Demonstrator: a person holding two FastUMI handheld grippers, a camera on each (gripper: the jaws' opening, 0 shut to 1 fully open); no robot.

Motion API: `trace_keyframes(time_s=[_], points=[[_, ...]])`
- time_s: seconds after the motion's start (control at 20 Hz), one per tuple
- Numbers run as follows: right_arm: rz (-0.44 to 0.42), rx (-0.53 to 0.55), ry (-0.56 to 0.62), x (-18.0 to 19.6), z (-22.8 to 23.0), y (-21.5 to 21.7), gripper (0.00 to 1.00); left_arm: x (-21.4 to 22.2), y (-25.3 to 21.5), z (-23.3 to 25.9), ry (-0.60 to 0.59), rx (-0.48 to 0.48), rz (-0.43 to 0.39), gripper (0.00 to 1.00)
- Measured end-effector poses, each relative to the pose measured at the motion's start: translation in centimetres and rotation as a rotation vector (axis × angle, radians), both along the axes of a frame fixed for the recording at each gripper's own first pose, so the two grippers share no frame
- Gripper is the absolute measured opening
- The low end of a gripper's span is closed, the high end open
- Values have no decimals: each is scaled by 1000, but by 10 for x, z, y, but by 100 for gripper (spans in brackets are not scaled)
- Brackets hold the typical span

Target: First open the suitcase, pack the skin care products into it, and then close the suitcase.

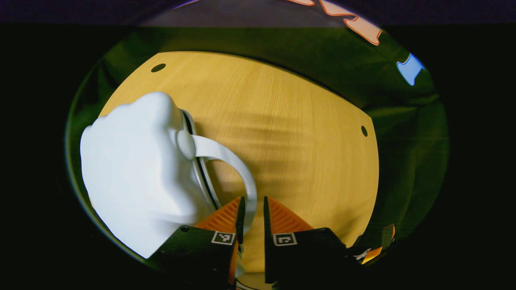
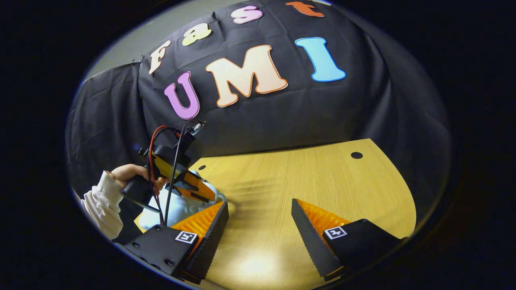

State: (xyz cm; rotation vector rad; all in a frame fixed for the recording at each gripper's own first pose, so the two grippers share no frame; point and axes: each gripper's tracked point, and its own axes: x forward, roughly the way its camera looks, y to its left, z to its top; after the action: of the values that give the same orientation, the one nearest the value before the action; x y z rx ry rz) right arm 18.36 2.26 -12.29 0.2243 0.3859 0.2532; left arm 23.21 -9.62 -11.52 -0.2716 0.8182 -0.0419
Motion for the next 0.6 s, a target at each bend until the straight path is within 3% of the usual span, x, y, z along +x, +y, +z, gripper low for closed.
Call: trace_keyframes(time_s=[0.1,0.2,0.3,0.4,0.6], points=[[12,7,-18,-4,5,2,98,-11,7,-1,-4,29,3,35],[29,19,-40,-5,12,5,98,-14,-6,5,-45,30,-9,66],[42,23,-58,-8,17,6,98,-26,-15,8,-70,71,-3,92],[44,22,-78,-9,24,3,98,-44,-20,10,-89,110,-4,96],[47,38,-106,-12,38,0,98,-76,-40,7,-114,143,-28,96]])
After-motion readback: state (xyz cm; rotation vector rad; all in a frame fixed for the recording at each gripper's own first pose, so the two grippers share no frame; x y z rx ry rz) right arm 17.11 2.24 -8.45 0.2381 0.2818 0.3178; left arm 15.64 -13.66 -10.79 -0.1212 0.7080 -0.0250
